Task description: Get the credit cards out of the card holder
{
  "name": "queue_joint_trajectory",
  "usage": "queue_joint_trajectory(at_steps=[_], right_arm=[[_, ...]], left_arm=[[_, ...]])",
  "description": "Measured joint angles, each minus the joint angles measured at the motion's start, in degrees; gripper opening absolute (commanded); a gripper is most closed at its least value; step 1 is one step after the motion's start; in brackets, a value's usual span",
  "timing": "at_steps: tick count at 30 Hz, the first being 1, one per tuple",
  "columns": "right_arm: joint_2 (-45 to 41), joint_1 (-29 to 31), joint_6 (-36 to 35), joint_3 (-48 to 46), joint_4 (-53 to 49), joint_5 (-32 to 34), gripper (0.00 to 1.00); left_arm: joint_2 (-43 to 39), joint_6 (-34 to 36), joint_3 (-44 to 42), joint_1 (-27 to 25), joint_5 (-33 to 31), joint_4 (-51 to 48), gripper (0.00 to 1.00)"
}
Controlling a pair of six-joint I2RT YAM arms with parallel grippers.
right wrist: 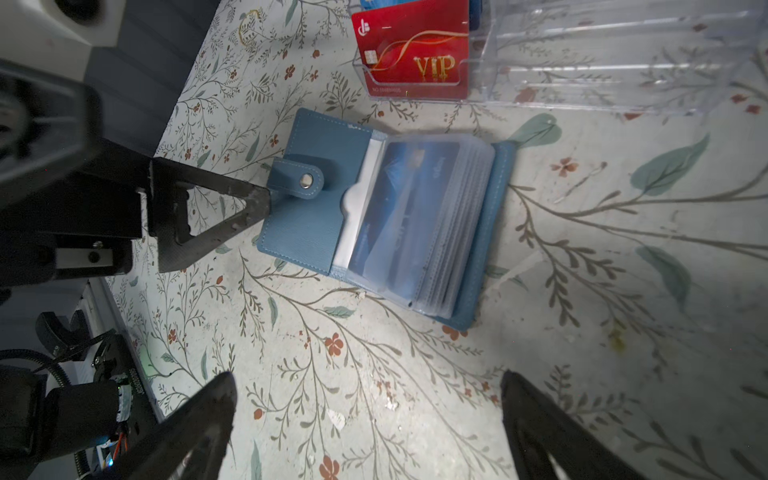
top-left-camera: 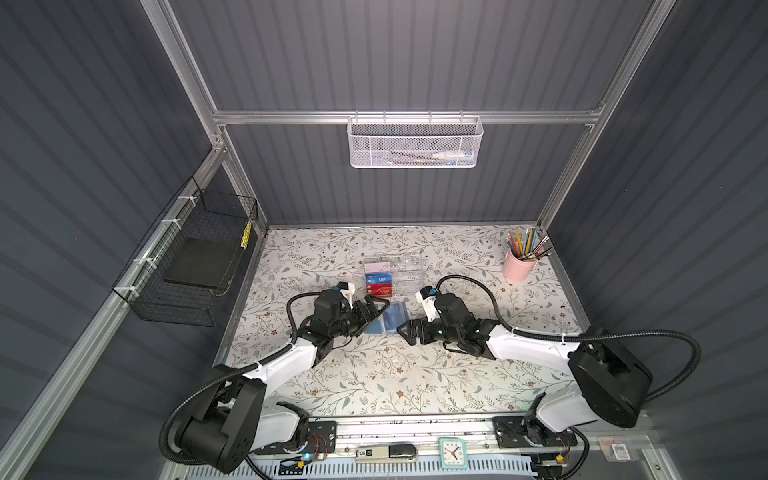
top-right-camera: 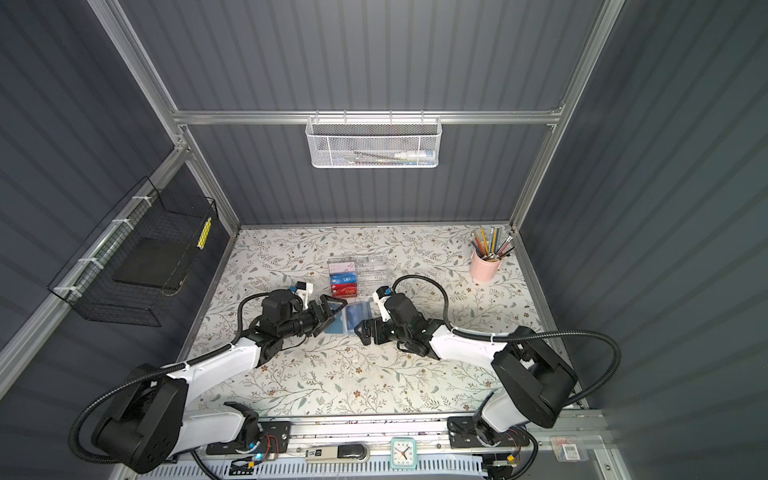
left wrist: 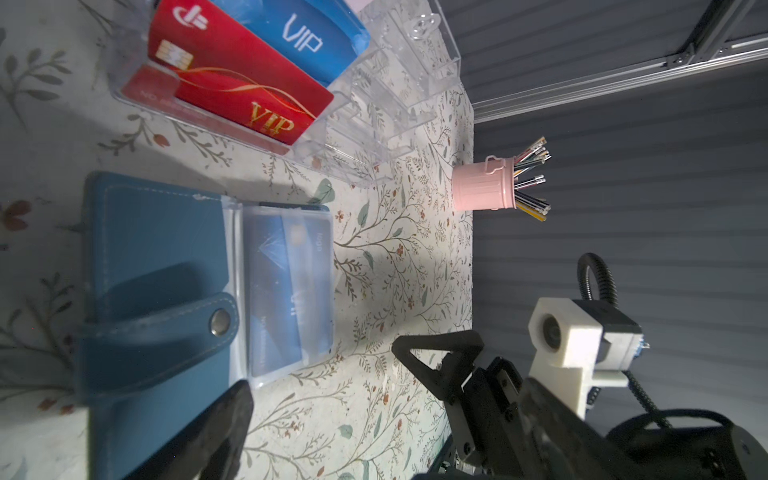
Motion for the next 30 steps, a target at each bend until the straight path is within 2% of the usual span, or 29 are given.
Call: queue_joint_trajectory(at_steps=[7, 15, 30], right_arm=[[3.5, 0.8, 1.8, 0.3, 5.9, 0.1, 0.99], [8.0, 1.8, 2.5, 1.7, 9.7, -0.4, 0.99], [11.6, 2.5, 3.0, 4.8, 11.6, -1.3, 0.99]], left_arm=[[3.0, -0.1, -2.3, 1.1, -0.6, 4.0, 1.0], [5.7, -0.6, -6.6, 6.6, 1.3, 8.3, 1.0], [9.5, -0.9, -8.0, 7.0, 3.5, 14.1, 1.0]])
